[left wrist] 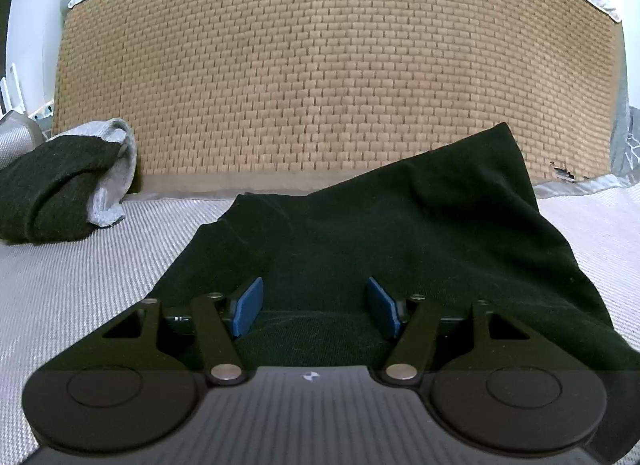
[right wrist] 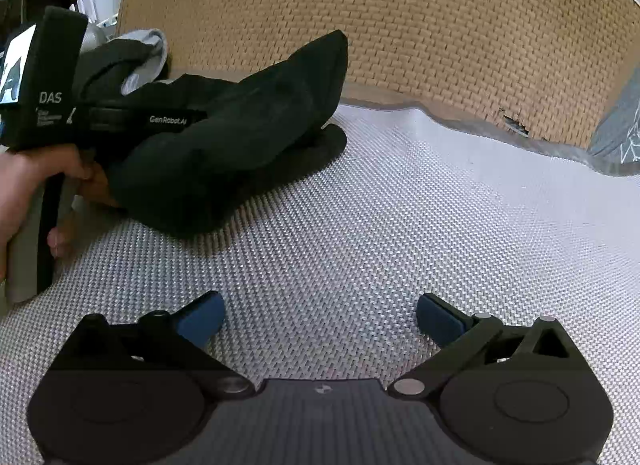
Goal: Fold clothes
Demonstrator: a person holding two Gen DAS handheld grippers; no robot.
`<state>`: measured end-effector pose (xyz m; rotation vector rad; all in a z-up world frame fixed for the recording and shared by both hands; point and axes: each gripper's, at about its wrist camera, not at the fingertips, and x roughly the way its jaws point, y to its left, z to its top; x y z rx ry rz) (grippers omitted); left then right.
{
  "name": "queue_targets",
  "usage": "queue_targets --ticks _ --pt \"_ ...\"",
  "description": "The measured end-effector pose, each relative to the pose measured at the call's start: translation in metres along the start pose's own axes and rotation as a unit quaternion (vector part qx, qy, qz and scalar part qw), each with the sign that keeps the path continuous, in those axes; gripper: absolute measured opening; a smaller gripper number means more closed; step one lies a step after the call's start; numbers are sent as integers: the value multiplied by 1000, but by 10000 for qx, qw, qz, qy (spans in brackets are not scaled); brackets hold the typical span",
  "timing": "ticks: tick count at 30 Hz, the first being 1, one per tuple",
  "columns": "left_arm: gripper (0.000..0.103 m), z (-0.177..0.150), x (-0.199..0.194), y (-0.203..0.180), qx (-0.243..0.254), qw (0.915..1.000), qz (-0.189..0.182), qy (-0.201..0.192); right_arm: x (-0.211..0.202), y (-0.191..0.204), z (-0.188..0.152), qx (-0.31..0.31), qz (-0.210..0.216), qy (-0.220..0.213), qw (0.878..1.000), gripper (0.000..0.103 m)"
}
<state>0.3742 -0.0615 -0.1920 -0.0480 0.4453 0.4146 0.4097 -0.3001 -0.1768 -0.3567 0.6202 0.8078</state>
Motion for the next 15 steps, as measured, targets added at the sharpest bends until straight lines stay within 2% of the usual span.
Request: queue_targets --ticks 15 --pt "63 1 1 -3 65 9999 108 -75 -3 1 -2 -5 7 0 10000 103"
